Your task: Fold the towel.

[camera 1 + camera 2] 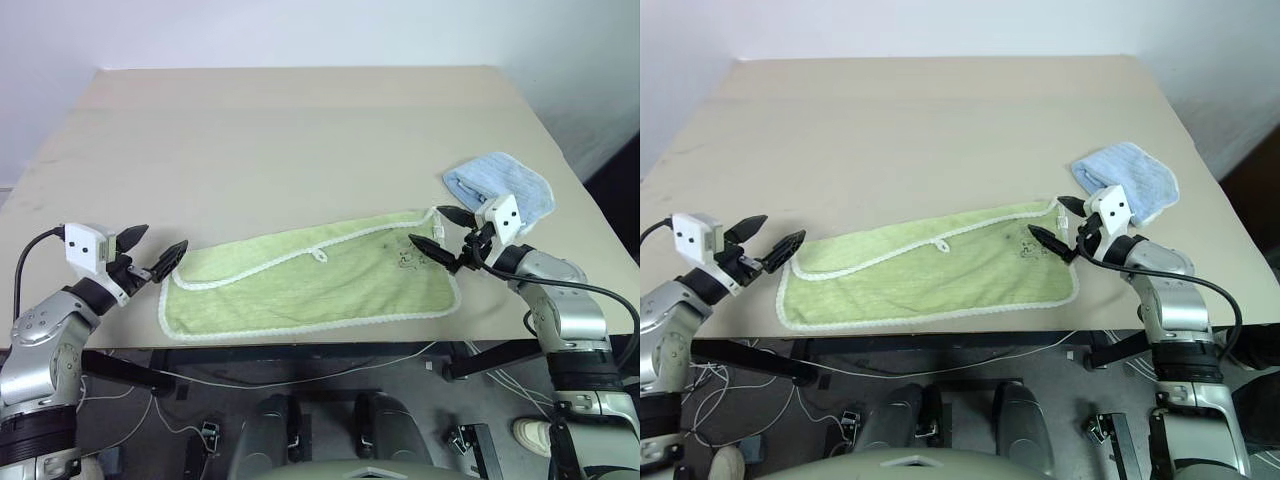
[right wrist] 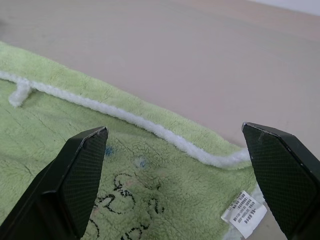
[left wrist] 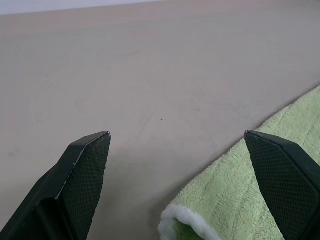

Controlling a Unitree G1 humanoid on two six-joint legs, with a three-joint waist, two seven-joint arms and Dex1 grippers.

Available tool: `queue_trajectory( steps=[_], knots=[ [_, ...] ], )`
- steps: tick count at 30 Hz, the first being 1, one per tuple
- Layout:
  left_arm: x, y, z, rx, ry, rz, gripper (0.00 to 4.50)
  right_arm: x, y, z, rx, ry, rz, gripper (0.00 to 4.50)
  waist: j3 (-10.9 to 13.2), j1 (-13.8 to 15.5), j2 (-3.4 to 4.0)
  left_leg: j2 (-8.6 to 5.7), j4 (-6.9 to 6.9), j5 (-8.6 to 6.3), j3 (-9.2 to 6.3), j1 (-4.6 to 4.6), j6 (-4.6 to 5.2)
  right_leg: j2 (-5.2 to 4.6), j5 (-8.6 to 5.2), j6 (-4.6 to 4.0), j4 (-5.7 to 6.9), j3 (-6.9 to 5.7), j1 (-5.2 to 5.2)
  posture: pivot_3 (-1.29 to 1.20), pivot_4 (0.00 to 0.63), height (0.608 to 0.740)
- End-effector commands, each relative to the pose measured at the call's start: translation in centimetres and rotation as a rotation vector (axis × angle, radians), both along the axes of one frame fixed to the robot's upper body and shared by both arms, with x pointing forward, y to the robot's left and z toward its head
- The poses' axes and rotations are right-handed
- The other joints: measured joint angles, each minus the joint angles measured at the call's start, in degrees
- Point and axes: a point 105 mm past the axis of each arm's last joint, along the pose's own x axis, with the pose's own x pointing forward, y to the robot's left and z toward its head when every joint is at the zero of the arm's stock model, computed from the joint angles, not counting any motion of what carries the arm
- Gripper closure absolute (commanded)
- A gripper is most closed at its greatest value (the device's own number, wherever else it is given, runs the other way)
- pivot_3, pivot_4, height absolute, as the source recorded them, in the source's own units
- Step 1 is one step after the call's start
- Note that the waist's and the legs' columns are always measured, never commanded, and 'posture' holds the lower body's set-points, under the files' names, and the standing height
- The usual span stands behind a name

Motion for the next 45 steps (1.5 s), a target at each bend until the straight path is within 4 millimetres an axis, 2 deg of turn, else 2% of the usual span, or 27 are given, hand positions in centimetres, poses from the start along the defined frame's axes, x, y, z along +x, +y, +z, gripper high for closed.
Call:
queue_trajectory(
  steps=[1,7,12,18,24,27,32,36,38,42,45],
  knots=[
    [0.2,-0.4,0.8,0.022,-0.032,-0.022,0.01,-0.2,0.1,1.2,0.012,-0.051,-0.001,0.00,0.00,-0.01,0.00,0.00,0.00,0.00,0.00,0.00,0.00,0.00,0.00,0.00,0.00,0.00,0.00,0.00,0.150,0.740],
    [0.8,-0.8,0.4,0.026,-0.019,-0.042,0.01,-0.4,0.9,1.5,0.039,-0.074,-0.006,0.00,0.00,0.02,0.00,-0.01,-0.01,-0.03,0.00,0.00,0.06,0.01,0.00,0.00,0.00,0.00,-0.01,0.00,0.150,0.740],
    [1.7,-0.6,1.4,0.048,-0.032,-0.054,0.01,-0.7,1.4,1.2,0.050,-0.081,-0.015,0.00,0.00,0.07,0.00,-0.02,0.00,-0.02,0.00,0.00,0.03,0.04,0.00,0.00,0.01,-0.02,0.00,0.00,0.150,0.740],
    [1.7,0.1,1.8,0.082,-0.030,-0.062,0.01,-0.7,1.9,1.1,0.061,-0.089,-0.019,0.00,0.01,-0.08,0.01,-0.02,-0.02,0.02,0.00,0.00,-0.03,0.06,0.00,0.01,0.01,-0.02,-0.02,0.00,0.150,0.740],
    [1.4,-0.1,1.8,0.092,-0.035,-0.066,0.01,-0.1,1.9,1.1,0.029,-0.092,-0.011,0.00,0.01,-0.05,0.00,-0.03,-0.02,0.02,0.01,-0.01,-0.03,0.05,0.00,0.01,0.01,-0.01,-0.02,0.00,0.150,0.740],
    [0.6,0.2,1.1,0.151,-0.019,-0.081,0.01,0.3,2.1,1.0,0.027,-0.089,-0.005,0.00,0.01,-0.13,0.01,-0.03,-0.03,0.03,0.01,-0.01,-0.05,0.04,0.00,0.00,0.00,-0.01,-0.02,0.00,0.150,0.740],
    [-1.6,1.0,1.4,0.207,0.026,-0.159,0.01,0.6,2.9,0.7,0.018,-0.079,0.026,0.00,0.02,-0.29,0.01,-0.01,-0.05,0.01,0.01,-0.03,-0.04,-0.01,-0.02,-0.02,0.00,0.00,-0.09,0.00,0.150,0.740],
    [-3.6,0.6,1.2,0.287,0.065,-0.273,0.01,0.4,2.6,0.2,0.023,-0.063,0.022,0.00,0.03,-0.13,0.02,-0.03,-0.05,-0.14,0.01,-0.03,-0.11,-0.09,-0.05,-0.09,-0.01,0.01,-0.10,0.00,0.150,0.740],
    [-4.3,0.5,1.8,0.282,0.088,-0.321,0.01,0.1,2.6,-0.2,0.021,-0.050,0.026,0.00,0.03,-0.06,0.02,-0.02,-0.07,-0.15,0.01,-0.03,-0.14,-0.13,-0.11,-0.20,-0.05,0.03,-0.12,0.00,0.150,0.740],
    [-4.7,0.6,1.0,0.513,0.094,-0.377,0.01,0.2,2.7,-0.6,0.022,-0.039,0.026,0.00,0.04,-0.16,0.04,0.00,-0.12,-0.18,-0.01,-0.06,-0.10,-0.14,-0.11,-0.25,-0.05,0.03,-0.20,0.00,0.150,0.740],
    [-4.4,0.4,1.0,0.587,0.076,-0.399,0.01,0.2,3.0,-0.7,0.023,-0.037,0.030,0.00,0.05,-0.19,0.06,-0.01,-0.19,-0.19,0.00,-0.06,-0.10,-0.15,-0.12,-0.27,-0.07,0.05,-0.30,0.00,0.150,0.740]
  ],
)
